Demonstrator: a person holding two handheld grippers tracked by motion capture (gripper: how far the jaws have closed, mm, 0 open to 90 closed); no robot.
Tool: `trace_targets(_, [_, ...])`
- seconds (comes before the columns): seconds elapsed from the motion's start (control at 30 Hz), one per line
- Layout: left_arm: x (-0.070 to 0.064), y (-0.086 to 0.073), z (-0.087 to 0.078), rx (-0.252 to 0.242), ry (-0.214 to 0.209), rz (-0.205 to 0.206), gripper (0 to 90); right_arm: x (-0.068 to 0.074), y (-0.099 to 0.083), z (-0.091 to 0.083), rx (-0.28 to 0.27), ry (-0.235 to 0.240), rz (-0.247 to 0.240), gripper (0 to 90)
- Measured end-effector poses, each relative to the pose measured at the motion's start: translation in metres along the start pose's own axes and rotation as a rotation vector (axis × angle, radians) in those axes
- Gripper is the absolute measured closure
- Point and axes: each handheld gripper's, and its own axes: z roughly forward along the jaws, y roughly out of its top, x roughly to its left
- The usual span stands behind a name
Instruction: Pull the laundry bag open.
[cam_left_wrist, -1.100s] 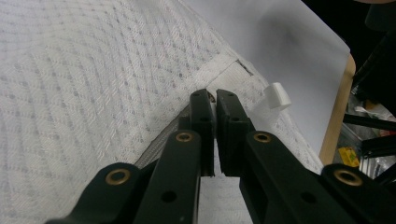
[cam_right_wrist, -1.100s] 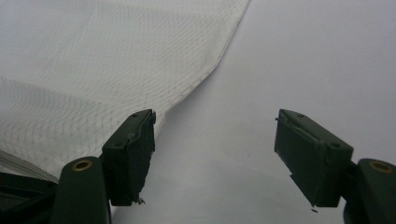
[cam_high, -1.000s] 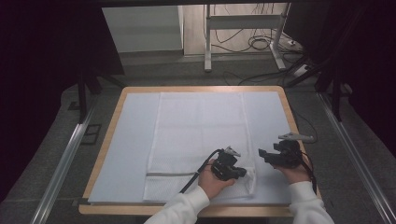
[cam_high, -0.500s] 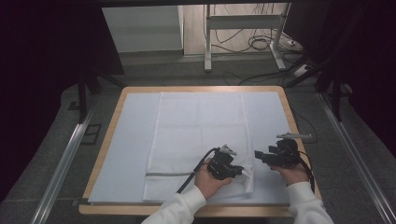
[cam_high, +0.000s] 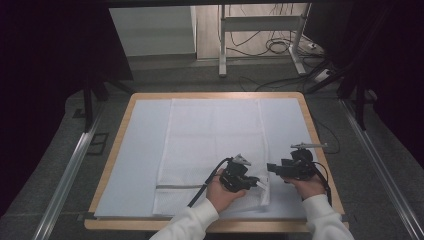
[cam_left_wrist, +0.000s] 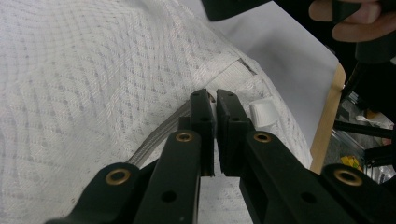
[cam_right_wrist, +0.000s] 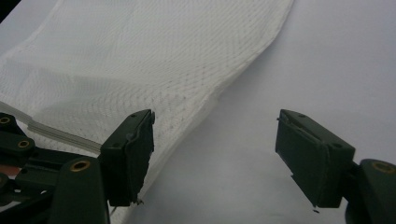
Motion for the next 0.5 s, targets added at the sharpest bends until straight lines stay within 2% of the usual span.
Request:
trace_targets(0.37, [0.0,0.0,-0.001,-0.003,0.0,0.0,87.3,0.009,-0.001,0.018,0.048,0.048,0.016,27.4])
trace_targets(0.5, [-0.001,0.0,0.0,-0.007,-0.001,0.0,87.3,0.012,-0.001,0.022,0.062,0.072,0.036,28.0])
